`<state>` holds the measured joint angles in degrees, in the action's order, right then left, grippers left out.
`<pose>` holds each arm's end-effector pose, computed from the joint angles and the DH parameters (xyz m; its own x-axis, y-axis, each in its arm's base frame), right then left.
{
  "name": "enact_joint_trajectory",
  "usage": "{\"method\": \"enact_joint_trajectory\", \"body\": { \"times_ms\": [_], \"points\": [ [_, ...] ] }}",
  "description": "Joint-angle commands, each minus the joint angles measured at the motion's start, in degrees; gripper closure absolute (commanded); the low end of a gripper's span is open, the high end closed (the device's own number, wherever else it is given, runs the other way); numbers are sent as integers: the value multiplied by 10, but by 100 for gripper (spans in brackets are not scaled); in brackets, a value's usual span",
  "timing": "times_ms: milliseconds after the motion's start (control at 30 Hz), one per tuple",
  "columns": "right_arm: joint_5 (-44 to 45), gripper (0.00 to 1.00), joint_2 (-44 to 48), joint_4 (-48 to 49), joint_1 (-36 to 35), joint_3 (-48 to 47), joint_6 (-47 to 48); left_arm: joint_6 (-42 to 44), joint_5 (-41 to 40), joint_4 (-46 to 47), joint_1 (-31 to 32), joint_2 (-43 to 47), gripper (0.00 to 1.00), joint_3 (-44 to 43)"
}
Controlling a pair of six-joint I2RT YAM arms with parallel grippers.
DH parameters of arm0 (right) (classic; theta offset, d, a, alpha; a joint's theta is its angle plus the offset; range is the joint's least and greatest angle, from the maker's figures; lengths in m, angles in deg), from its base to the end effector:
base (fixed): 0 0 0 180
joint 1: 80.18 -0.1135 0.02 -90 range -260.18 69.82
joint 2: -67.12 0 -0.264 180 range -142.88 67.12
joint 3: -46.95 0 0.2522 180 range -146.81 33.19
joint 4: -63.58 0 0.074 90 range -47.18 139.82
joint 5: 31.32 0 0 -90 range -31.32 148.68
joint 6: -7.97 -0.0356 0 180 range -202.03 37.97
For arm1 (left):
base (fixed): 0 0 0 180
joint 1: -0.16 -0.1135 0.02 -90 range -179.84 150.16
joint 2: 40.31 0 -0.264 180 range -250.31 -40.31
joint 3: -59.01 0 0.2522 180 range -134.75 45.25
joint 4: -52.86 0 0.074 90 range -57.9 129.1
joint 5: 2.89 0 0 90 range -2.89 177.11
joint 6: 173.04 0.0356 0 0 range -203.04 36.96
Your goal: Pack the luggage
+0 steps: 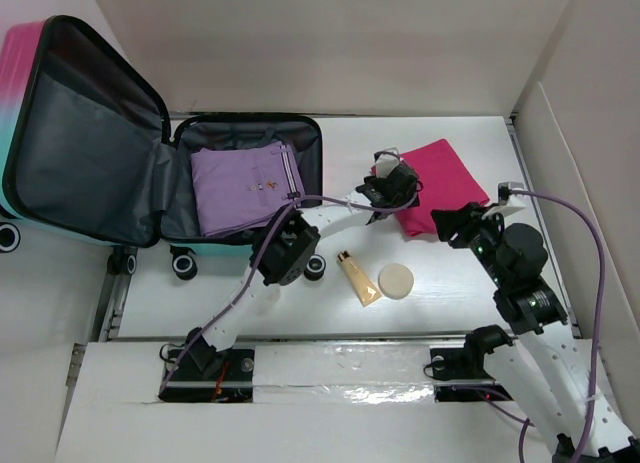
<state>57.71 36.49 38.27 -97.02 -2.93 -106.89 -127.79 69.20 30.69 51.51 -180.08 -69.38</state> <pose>0.1337 0.0411 0.3196 -0.2202 0.3725 -0.9015 -0.2350 0.8767 0.4197 0.3575 -0.4295 0.1746 -0.6556 -0.2528 -0.7115 0.1711 0.8681 -0.4660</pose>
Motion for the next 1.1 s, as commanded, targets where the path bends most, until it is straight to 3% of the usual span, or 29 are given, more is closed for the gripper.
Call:
{"method": "enact_joint_trajectory", "body": {
  "times_ms": [0,133,200,300,333,367,500,733,967,1067],
  "points": [
    [-77,53,19,11,2,0,4,-8,-14,-65,2,-30,25,-71],
    [-96,53,36,0,2,-11,4,-17,-2,-57,2,-57,31,-78],
    [-103,53,44,-1,2,-20,3,-19,4,-43,2,-62,39,-77],
    [-113,53,57,-4,2,-32,1,4,29,9,2,-58,77,-61],
    [-113,53,61,-4,2,-33,3,15,38,26,2,-49,95,-56],
    [-111,53,63,-4,2,-33,4,30,46,49,-3,-44,100,-53],
    [-90,53,61,8,2,-13,10,72,101,96,-27,-3,100,-51],
    [-91,53,38,109,2,53,-26,151,232,70,-115,108,100,-70],
    [-77,53,6,137,2,72,-11,268,221,-35,-204,246,100,-18],
    [-62,53,6,164,2,97,-6,270,227,-22,-269,327,100,78]
  ]
}}
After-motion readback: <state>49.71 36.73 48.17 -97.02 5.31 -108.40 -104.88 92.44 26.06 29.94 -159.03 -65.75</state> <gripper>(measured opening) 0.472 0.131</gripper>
